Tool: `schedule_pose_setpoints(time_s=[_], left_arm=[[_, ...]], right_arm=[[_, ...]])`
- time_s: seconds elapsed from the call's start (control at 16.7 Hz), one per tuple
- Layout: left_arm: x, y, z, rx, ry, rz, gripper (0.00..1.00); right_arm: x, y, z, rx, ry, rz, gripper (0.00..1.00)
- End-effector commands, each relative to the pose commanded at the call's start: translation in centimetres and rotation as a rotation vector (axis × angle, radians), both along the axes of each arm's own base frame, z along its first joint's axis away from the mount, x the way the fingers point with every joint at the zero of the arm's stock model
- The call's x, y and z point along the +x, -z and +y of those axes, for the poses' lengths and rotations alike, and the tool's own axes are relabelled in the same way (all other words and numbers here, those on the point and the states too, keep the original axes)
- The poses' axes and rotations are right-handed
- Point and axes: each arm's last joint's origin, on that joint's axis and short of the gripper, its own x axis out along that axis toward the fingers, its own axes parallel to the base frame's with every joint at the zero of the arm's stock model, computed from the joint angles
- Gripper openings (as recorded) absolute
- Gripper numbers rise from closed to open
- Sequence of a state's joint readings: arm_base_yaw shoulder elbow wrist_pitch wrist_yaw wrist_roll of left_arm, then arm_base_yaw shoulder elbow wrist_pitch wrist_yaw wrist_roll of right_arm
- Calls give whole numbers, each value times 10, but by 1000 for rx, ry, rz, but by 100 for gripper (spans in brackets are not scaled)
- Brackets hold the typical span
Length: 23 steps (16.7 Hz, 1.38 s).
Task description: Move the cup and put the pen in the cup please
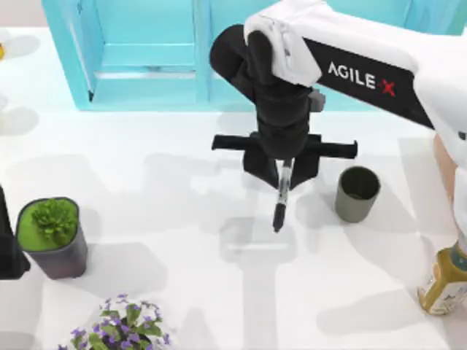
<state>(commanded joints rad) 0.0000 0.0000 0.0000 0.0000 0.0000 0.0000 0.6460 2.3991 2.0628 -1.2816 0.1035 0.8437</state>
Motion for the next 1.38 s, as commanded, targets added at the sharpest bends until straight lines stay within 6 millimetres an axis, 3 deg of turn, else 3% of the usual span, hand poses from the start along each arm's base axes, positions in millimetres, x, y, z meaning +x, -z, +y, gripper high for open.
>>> schedule_pose_setpoints(time_s=[0.84,1.2,1.38], left_arm=[[0,0,0,0,0,0,100],[0,0,0,0,0,0,100],[0,0,0,0,0,0,100]], right_arm=[[-64,-59,-4,2,1,-2,0],[-64,-60,-5,2,7,-2,0],[-65,-45,-5,-33,-26,-2,0]])
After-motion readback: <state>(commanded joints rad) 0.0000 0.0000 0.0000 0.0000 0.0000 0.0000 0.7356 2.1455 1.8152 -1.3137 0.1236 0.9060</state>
